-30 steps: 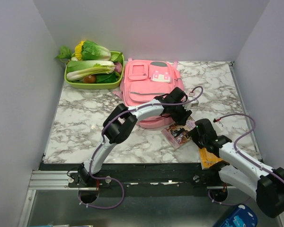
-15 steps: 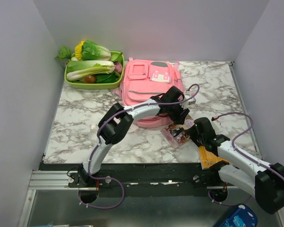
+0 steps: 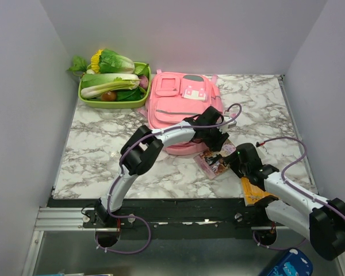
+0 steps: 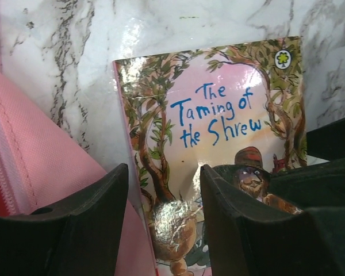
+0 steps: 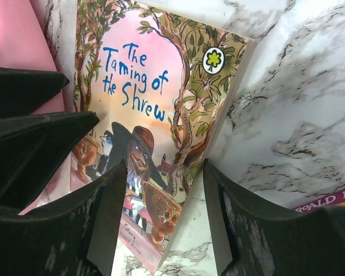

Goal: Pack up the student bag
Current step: Pick up the book from the center of the board.

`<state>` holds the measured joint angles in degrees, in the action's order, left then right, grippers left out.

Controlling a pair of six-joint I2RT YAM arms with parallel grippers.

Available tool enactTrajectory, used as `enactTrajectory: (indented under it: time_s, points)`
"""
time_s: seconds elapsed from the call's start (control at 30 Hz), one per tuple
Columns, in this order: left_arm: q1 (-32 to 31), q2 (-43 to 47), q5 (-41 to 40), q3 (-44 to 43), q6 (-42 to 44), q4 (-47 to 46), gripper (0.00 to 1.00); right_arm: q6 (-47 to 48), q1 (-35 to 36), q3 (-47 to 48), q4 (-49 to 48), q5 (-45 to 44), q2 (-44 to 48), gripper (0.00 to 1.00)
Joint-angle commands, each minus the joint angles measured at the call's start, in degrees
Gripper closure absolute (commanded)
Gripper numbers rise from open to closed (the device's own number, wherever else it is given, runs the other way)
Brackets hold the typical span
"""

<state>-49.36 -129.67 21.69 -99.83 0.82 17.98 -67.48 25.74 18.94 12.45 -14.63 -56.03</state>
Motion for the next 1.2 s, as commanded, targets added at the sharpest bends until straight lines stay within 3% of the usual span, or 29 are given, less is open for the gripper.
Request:
enactTrajectory:
  time_s: [0.0, 0.27, 0.43, 0.7, 1.0, 1.17]
  points:
    - [0.85, -1.2, -7.37, -0.89, 0.06, -0.48, 0.39, 0.07, -0.25, -2.32, 2.32, 1.71, -0.05, 0.37]
    - [0.76, -4.89, 2.99, -4.93, 1.72, 7.33, 0.37, -0.02, -0.25, -2.33, 3.55, 2.15, 1.98, 0.35]
    - [0.06, -6.65, 12.39, -7.05, 3.4, 13.66, 0.37, -1.33, -0.34, -4.34, -2.24, 4.96, 1.19, 0.34]
    - [-0.21, -3.5, 18.03, -1.78, 0.24, 11.21, 0.38, -2.39, -0.25, -5.76, -13.83, 7.07, -0.49, 0.34]
    - [-0.38, -3.05, 18.3, 0.34, -0.64, 9.45, 0.39, -0.72, -0.16, -6.89, -15.26, 5.76, 6.02, 0.41]
    - [-0.47, -3.05, 19.09, 0.08, -2.31, 9.27, 0.39, -0.81, -0.16, -6.99, -18.24, 7.25, 0.07, 0.43]
